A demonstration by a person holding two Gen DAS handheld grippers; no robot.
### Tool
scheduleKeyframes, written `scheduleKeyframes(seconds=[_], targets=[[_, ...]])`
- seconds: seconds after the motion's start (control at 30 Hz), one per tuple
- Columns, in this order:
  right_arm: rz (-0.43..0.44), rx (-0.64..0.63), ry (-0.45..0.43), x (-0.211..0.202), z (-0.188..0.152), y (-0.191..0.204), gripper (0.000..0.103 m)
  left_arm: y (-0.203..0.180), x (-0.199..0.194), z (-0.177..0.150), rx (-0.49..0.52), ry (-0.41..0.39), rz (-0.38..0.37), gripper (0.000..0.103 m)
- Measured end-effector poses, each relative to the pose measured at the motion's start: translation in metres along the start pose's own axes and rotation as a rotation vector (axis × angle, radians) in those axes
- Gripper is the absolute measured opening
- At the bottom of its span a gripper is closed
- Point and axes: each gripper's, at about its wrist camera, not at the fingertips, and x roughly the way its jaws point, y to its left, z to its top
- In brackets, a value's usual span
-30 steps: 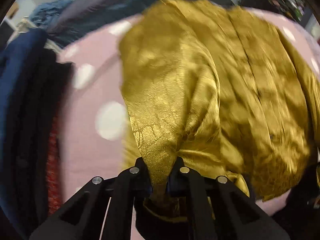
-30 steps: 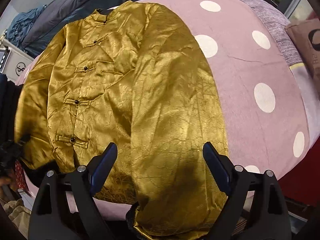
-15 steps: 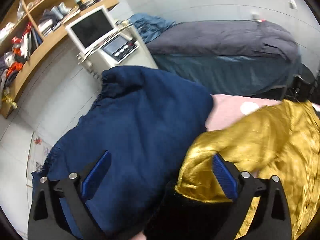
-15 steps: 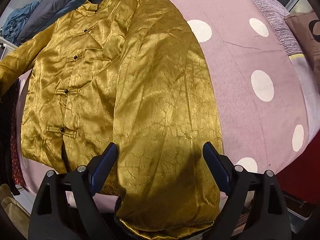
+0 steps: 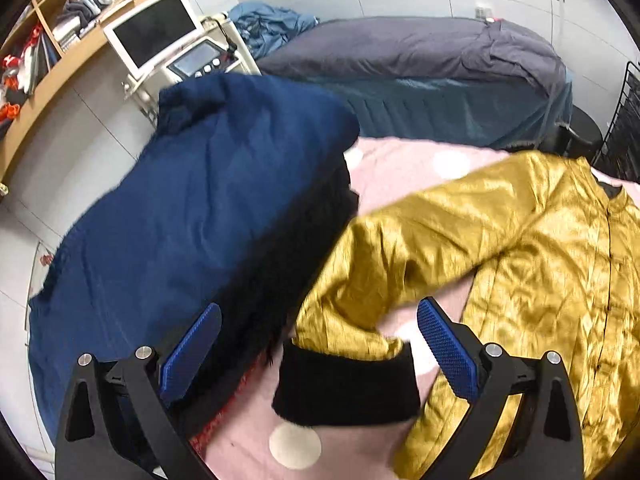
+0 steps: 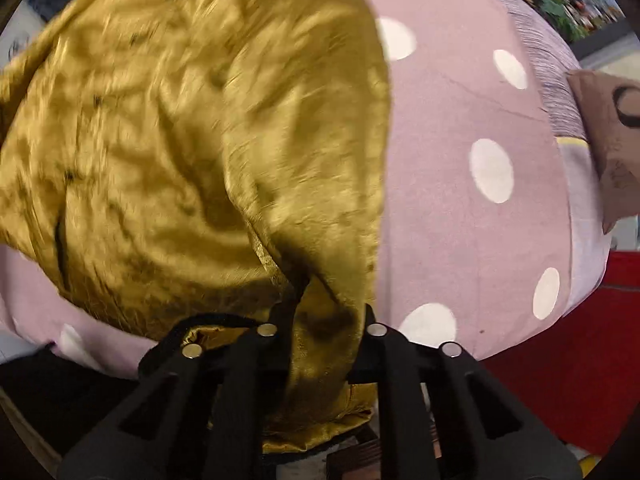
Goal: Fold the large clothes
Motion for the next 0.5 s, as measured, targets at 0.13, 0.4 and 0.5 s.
scheduleKeyframes(seconds=[0.13, 0.4, 0.5], targets=[[-0.105, 0.134, -0.107, -0.033, 0.026, -0.074, 0.007, -0.003, 0.007, -0.028, 0.002, 0.061, -0.052, 0.097], [-0.297, 0.344, -0.188, -0.06, 0.109, -0.205, 0.056, -0.015, 0.013, -0.057, -0.009, 0.132, -0.141, 0.097], [-0.375, 0.393, -0.183, -0.054, 0.126, -0.212, 0.092, -0.019, 0.011, -0.063, 0.02, 0.125, -0.153, 0.097]])
